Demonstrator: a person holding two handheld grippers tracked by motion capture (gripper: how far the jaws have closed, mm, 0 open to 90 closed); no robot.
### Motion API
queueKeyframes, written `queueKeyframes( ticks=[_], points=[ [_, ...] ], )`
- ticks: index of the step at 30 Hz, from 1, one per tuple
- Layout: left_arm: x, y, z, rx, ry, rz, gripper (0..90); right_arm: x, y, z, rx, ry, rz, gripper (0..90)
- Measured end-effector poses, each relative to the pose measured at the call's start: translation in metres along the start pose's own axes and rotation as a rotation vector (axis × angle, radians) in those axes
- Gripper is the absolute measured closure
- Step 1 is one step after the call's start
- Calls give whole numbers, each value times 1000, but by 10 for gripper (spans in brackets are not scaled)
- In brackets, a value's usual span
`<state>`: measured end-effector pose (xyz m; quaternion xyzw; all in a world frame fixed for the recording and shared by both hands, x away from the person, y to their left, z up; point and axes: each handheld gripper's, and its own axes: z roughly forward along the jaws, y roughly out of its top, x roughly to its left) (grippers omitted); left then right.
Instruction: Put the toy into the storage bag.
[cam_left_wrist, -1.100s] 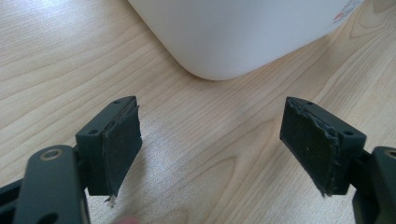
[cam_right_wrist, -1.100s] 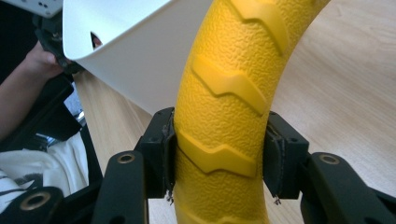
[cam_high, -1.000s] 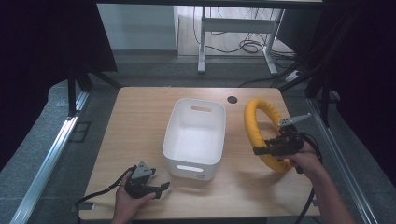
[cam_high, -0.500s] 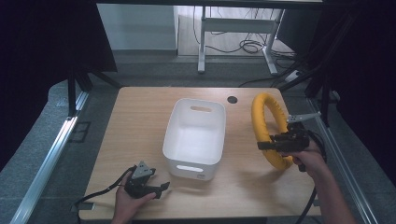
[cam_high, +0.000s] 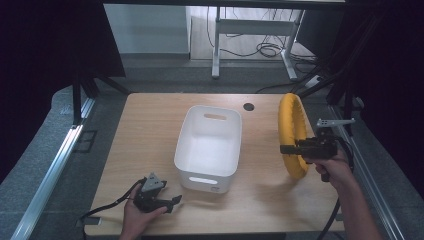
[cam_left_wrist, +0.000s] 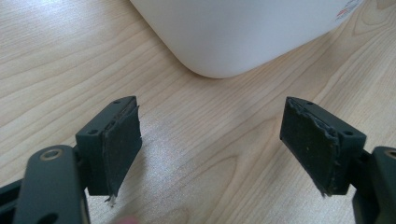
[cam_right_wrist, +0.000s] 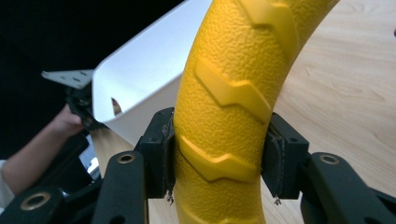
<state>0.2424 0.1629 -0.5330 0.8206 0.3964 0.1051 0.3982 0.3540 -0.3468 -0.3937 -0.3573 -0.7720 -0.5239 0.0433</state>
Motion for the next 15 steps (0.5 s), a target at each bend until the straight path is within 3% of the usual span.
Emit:
queueKeyframes(
  ticks=[15],
  points=[
    [0, 0, -1, -2, 2, 5, 204, 18, 11, 3, -105, 16, -57, 508]
  ],
)
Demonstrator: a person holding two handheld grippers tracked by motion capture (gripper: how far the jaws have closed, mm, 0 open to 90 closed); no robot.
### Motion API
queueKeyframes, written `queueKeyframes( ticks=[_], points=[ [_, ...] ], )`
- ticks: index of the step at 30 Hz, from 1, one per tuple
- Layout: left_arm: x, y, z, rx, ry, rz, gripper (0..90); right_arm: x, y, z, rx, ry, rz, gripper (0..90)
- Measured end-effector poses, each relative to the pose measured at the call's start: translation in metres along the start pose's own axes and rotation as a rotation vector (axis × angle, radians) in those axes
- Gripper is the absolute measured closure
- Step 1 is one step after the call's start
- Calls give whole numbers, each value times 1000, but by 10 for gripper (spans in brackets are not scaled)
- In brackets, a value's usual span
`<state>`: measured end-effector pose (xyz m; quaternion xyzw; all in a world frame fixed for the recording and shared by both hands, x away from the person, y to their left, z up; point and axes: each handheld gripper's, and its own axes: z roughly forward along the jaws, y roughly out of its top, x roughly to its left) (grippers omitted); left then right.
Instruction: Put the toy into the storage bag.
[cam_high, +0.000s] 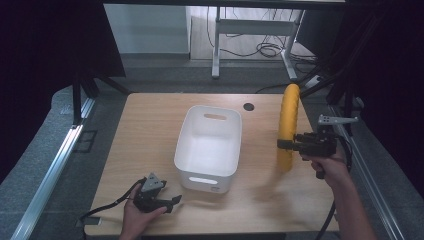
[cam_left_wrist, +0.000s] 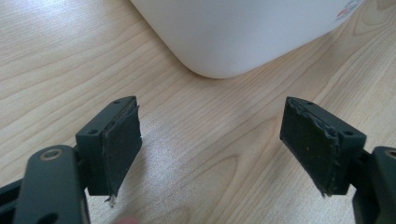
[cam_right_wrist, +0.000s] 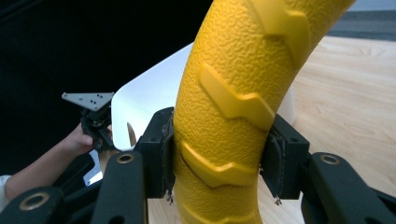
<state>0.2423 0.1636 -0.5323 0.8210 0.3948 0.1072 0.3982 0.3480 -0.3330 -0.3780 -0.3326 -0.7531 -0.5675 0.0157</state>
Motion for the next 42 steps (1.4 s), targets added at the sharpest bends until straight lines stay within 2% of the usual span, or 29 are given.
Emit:
queueKeyframes(
  ticks=[9, 12, 23, 42],
  points=[
    [0, 0, 0, -1, 1, 0, 204, 9, 4, 4, -61, -22, -14, 507],
    [0, 0, 0, 0, 1, 0, 205, 13, 4, 7, -97, -49, -18, 506],
    [0, 0, 0, -5, 1, -3, 204, 25, 2, 14, -197, -87, -34, 504],
    [0, 0, 0, -1, 0, -2, 204, 50, -2, 32, -309, -155, -72, 502]
  ],
)
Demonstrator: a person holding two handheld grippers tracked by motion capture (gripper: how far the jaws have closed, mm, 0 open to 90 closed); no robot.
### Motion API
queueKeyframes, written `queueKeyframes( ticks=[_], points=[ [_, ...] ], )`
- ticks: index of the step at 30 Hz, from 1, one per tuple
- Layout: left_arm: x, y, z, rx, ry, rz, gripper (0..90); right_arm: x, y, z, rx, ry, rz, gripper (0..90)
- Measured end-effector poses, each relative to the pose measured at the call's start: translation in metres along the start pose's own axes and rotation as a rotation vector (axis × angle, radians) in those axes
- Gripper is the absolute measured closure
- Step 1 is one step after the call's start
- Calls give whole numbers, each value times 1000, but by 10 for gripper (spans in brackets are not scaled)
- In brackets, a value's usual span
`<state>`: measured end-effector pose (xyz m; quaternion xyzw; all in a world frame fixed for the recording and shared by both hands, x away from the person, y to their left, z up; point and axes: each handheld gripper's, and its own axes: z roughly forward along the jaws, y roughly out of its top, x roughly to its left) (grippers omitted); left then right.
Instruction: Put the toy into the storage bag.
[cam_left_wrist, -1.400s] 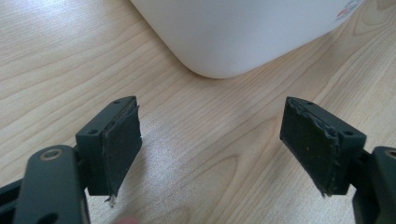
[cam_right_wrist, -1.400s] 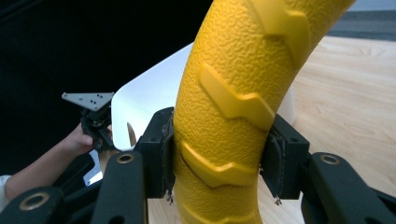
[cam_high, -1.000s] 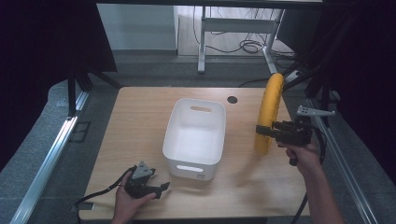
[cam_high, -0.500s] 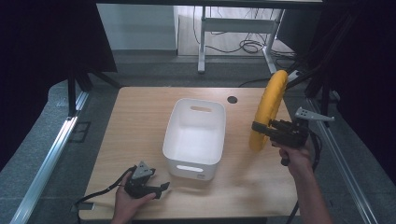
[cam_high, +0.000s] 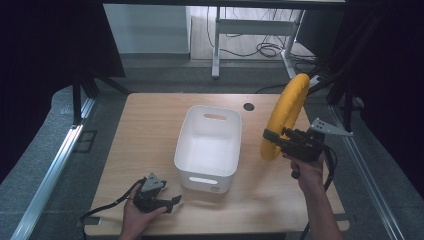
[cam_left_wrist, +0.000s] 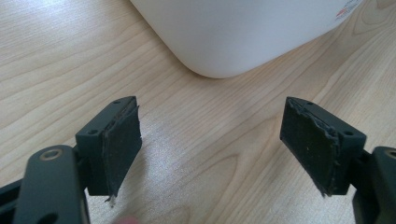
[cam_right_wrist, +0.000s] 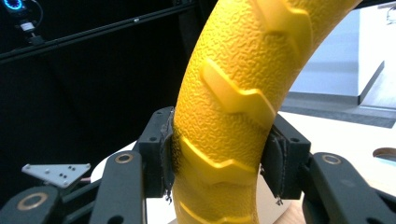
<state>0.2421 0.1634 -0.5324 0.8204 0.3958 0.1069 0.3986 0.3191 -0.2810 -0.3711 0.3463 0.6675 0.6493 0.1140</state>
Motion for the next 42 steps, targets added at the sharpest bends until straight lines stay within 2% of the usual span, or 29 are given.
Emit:
queueKeyframes(
  ticks=[10, 19, 24, 37, 42],
  points=[
    [0, 0, 0, -1, 0, 0, 204, 12, -1, 9, -74, -40, 2, 501],
    [0, 0, 0, 5, -1, 2, 204, 22, -3, 15, -95, -63, -14, 499],
    [0, 0, 0, 5, -2, 2, 204, 27, -3, 18, -108, -81, -43, 498],
    [0, 0, 2, 11, -4, 3, 204, 48, 2, 22, -160, -72, -96, 497],
    [0, 0, 1, 9, -1, 5, 204, 52, 3, 23, -176, -65, -91, 497]
  ],
)
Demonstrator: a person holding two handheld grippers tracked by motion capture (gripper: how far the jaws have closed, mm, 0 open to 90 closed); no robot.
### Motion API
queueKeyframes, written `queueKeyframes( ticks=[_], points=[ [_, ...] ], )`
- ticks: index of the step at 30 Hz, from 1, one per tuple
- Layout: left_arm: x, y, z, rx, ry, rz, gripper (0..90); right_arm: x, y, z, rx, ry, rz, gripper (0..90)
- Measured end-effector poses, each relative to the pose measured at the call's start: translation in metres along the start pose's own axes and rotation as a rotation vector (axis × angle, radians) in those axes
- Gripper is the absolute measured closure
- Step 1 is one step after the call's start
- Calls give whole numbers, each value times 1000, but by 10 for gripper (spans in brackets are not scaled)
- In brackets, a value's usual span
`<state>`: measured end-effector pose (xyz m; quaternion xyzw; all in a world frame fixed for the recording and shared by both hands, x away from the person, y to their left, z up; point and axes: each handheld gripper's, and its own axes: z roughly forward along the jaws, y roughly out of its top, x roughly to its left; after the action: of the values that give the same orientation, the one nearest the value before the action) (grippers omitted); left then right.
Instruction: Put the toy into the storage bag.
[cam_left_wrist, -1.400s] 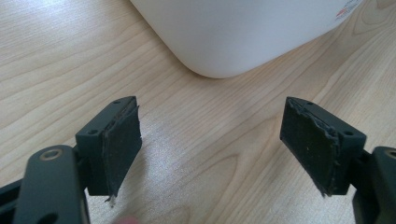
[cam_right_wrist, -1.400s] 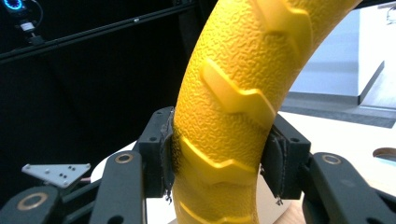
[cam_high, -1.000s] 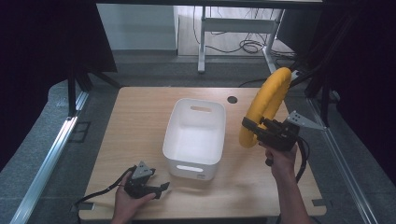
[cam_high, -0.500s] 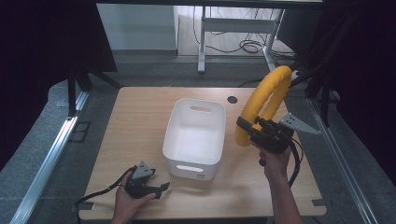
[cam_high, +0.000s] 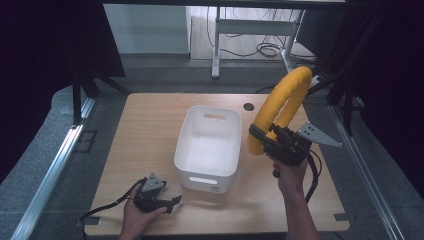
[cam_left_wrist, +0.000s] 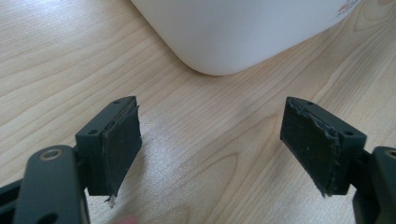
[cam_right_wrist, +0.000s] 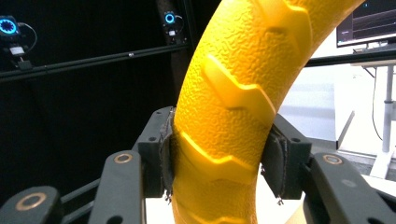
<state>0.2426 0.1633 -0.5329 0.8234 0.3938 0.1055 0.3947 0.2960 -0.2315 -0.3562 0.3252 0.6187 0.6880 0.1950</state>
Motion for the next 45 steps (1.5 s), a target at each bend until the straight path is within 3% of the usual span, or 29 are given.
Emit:
queueKeyframes(
  ticks=[13, 23, 31, 45],
  points=[
    [0, 0, 0, 2, -1, 1, 203, 14, 11, 7, -39, -7, -36, 496],
    [0, 0, 1, 5, -1, 4, 203, 22, 18, 17, -56, 11, -31, 495],
    [0, 0, 0, 4, -1, 2, 203, 32, 27, 24, -84, 16, -62, 494],
    [0, 0, 1, 5, -3, 2, 203, 46, 32, 38, -87, 56, -63, 494]
  ],
)
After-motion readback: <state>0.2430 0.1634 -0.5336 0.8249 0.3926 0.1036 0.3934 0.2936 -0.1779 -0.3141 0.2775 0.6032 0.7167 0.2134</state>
